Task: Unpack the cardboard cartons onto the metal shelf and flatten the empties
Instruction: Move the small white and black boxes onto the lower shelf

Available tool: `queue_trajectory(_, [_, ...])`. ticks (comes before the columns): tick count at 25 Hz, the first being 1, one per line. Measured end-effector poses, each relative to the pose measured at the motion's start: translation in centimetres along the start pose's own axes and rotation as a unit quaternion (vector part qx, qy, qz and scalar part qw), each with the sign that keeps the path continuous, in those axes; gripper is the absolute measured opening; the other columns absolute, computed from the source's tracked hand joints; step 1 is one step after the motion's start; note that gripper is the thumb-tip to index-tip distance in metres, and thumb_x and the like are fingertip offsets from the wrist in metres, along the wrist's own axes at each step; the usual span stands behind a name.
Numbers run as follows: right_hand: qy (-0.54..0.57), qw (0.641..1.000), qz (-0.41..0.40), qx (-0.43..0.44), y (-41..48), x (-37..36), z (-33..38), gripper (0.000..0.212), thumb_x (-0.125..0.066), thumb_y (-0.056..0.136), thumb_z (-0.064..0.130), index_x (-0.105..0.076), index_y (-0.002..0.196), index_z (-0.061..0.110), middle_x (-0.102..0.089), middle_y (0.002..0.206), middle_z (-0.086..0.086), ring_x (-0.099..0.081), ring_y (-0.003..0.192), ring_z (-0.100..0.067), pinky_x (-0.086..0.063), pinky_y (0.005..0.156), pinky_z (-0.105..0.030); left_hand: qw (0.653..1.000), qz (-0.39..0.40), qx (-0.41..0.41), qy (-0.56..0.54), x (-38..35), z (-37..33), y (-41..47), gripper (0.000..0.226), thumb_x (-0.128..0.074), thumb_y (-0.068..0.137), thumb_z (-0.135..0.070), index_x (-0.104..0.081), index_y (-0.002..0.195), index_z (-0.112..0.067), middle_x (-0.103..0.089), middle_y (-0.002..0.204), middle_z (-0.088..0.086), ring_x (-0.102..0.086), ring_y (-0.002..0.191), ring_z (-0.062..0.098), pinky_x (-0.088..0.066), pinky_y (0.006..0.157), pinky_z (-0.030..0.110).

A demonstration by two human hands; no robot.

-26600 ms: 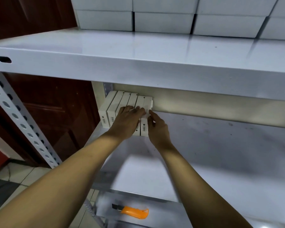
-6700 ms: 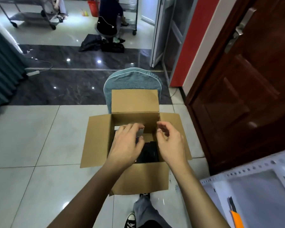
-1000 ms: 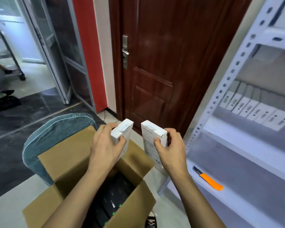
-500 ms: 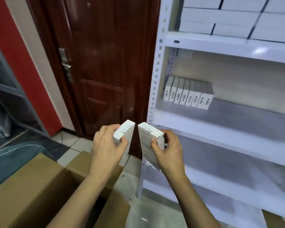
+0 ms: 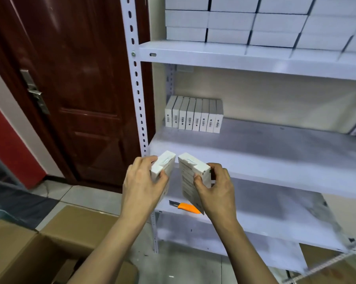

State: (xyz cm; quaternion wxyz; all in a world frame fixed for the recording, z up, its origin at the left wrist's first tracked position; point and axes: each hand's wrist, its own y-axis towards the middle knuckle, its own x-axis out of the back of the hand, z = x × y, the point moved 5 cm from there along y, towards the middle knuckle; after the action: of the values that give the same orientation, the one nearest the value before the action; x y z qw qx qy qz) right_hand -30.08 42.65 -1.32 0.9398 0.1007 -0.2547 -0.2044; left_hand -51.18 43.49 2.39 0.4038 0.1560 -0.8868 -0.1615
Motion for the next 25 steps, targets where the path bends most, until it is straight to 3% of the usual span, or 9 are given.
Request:
queue_trajectory(6, [0.004,1.0,-0.022,-0.006,2.3,4.9,-2.6,0.027,-0.068,0.088,0.03,-0.055,0.112,0.031,-0.054,0.104,0.013,-0.056,0.095,-0.002,-0.042,0.067,-0.014,1.0,0.004,-0.001,-0.02,-4.1,-5.1,0.2,0.04,-0.067,0.089,-0.03,-0.062,0.127,-0.019,-0.059,0.122,-0.005,-0.057,0.111,0.018,-0.042,0.085,0.03])
queue_trajectory(8, [0.01,0.999,-0.033,-0.006,3.0,6.4,-3.4,0.027,-0.069,0.088,0.031,-0.055,0.111,0.032,-0.054,0.105,0.014,-0.056,0.095,-0.002,-0.044,0.069,-0.018,1.0,0.006,-0.001,-0.024,-5.6,-6.7,0.3,0.039,-0.067,0.089,-0.03,-0.062,0.126,-0.019,-0.059,0.122,-0.004,-0.057,0.11,0.019,-0.041,0.084,0.029])
queue_trajectory(13, [0.03,0.999,-0.037,-0.016,4.6,9.5,-5.1,0.027,-0.07,0.089,0.034,-0.056,0.112,0.031,-0.056,0.109,0.014,-0.057,0.101,-0.002,-0.045,0.068,-0.011,0.998,0.019,-0.002,-0.059,-9.2,-10.7,0.7,0.039,-0.067,0.09,-0.034,-0.062,0.126,-0.019,-0.059,0.117,-0.003,-0.058,0.105,0.019,-0.047,0.088,0.034])
queue_trajectory(18, [0.051,0.998,-0.042,-0.016,6.2,11.9,-5.9,0.026,-0.071,0.089,0.038,-0.052,0.108,0.034,-0.064,0.107,0.015,-0.061,0.1,-0.006,-0.051,0.075,-0.024,0.995,0.032,-0.01,-0.097,-12.0,-13.7,1.6,0.042,-0.071,0.088,-0.034,-0.063,0.127,-0.021,-0.06,0.118,-0.004,-0.058,0.107,0.016,-0.047,0.091,0.032])
queue_trajectory(23, [0.059,0.997,-0.045,-0.014,7.2,13.7,-6.4,0.031,-0.073,0.088,0.044,-0.051,0.109,0.035,-0.063,0.1,0.022,-0.06,0.097,0.0,-0.051,0.075,-0.024,0.99,0.047,-0.004,-0.134,-14.1,-15.7,1.9,0.044,-0.075,0.083,-0.038,-0.064,0.123,-0.026,-0.063,0.116,-0.007,-0.06,0.104,0.013,-0.052,0.091,0.04])
queue_trajectory(25, [0.074,0.996,-0.049,-0.013,7.6,14.1,-6.6,0.032,-0.074,0.087,0.045,-0.052,0.108,0.036,-0.063,0.1,0.026,-0.06,0.099,0.004,-0.051,0.077,-0.021,0.987,0.057,0.015,-0.153,-15.0,-16.4,2.0,0.043,-0.078,0.081,-0.04,-0.063,0.119,-0.028,-0.064,0.111,-0.013,-0.062,0.101,0.012,-0.053,0.088,0.036])
